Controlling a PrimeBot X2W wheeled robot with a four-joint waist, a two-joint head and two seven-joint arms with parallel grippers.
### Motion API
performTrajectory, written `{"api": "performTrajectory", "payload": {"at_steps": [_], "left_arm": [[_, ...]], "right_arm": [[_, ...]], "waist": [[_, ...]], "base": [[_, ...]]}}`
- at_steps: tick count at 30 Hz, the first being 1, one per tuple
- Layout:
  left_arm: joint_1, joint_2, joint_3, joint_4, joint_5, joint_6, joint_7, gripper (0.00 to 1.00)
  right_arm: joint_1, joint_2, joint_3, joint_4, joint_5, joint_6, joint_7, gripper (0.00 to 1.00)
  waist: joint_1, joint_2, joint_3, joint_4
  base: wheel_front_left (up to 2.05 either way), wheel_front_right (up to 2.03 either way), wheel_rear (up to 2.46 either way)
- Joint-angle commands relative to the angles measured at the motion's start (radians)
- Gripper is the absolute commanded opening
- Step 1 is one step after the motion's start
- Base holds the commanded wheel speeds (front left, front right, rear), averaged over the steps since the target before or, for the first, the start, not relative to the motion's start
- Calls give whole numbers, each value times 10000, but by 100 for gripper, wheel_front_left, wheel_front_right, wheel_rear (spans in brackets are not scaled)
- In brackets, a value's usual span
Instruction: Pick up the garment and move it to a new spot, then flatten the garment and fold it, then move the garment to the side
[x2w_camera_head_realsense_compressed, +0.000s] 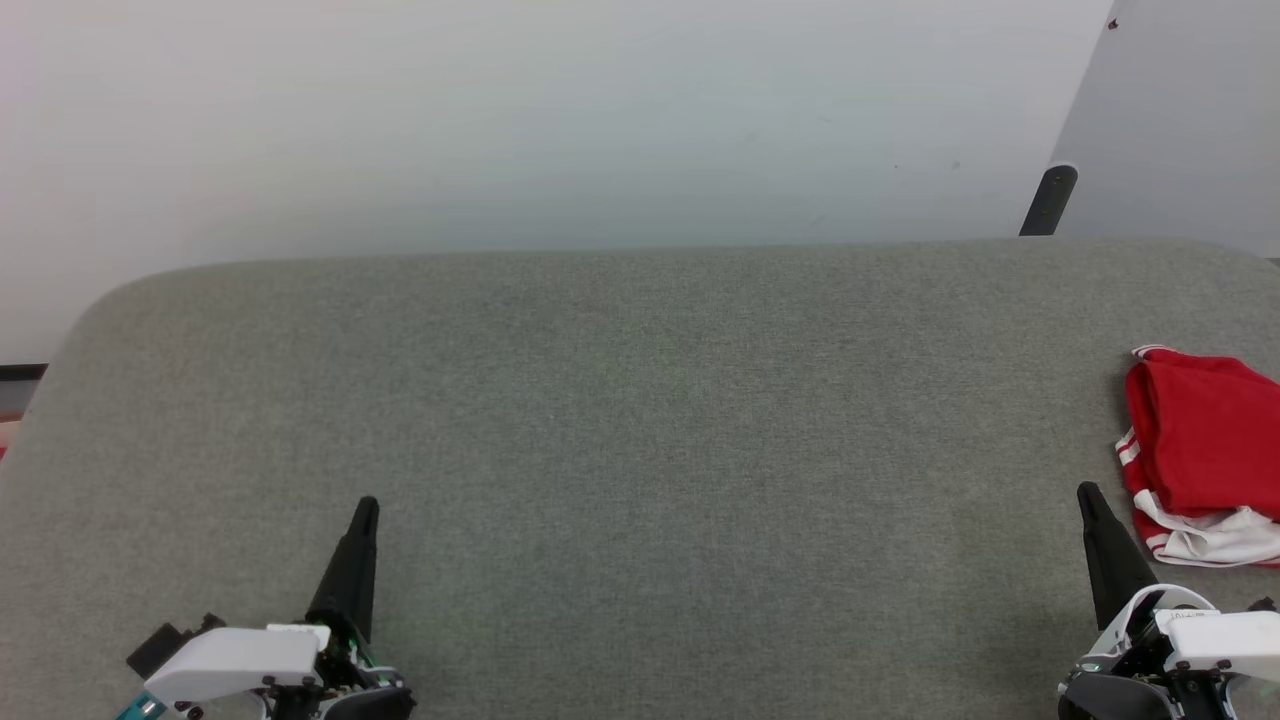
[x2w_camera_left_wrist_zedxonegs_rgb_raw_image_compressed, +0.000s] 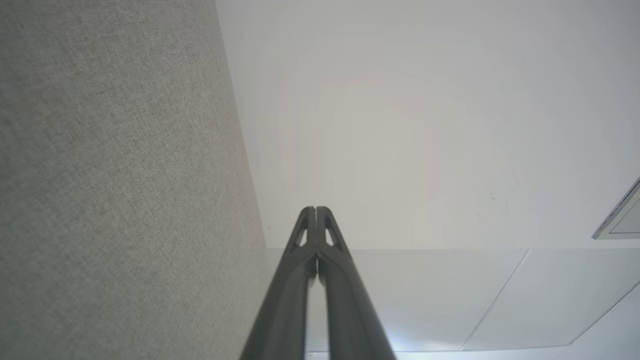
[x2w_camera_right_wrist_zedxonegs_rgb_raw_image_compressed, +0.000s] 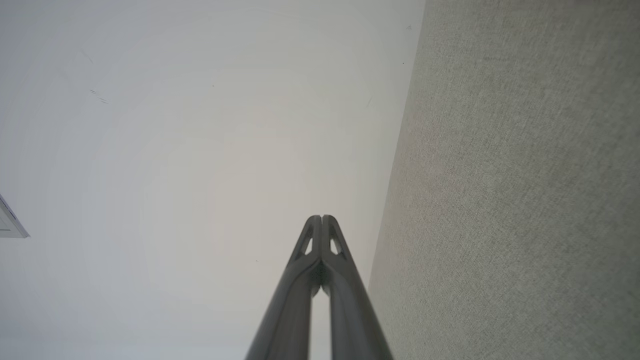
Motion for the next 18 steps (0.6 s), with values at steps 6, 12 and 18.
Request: {"api": "performTrajectory", "payload": {"at_steps": [6,12,18], "left_arm": [[-90,0,21,-8,-31,-53,18,0],[-90,0,22,-9,-31,-53,18,0],[-89,0,20,-9,-32,-53,18,0]], "right_arm": [[-23,24,0,-2,47,-3,11,0],[-23,24,0,-2,47,-3,10,0],[-23,24,1,-2,48,-3,10,0]], "waist": [[0,-1,0,0],[0,-1,0,0],[0,-1,0,0]], "base": [[0,0,0],[0,0,0],[0,0,0]]}}
